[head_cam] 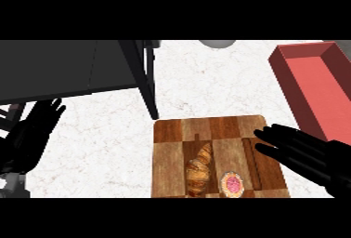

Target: Pick the cupcake from the cutting board and place it in the cardboard box

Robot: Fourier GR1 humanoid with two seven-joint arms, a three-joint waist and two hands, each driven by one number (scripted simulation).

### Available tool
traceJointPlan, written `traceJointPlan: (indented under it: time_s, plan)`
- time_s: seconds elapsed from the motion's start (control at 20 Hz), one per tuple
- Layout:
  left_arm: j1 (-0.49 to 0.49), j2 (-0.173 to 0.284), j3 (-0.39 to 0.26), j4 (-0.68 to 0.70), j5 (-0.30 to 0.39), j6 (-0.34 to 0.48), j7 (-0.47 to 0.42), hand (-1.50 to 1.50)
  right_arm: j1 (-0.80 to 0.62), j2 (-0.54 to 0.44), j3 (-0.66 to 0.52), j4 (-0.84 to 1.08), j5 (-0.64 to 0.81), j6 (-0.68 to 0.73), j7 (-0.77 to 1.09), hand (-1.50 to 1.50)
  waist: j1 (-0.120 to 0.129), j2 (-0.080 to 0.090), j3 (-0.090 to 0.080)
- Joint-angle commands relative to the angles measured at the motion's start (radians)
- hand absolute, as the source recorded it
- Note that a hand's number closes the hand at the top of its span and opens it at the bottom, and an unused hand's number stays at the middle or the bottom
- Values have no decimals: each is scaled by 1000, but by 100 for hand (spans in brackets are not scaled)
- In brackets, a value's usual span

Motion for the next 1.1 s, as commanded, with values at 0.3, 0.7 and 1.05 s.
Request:
traceJointPlan:
  time_s: [0.3, 0.7, 1.05]
  plan:
    - [-25, -59, -23, -2, -67, 23, 17, 0, -105, 112, 197, -20, 23, 183, 401, -150, 10, 5, 2]
    - [-35, -48, 68, 43, -50, -78, 15, 0, -139, 219, 192, 15, 47, 316, 521, -150, 6, 4, 3]
    - [-13, -96, 94, -15, -79, -69, 75, 0, -92, 255, 126, 80, 178, 359, 335, -150, 5, 4, 3]
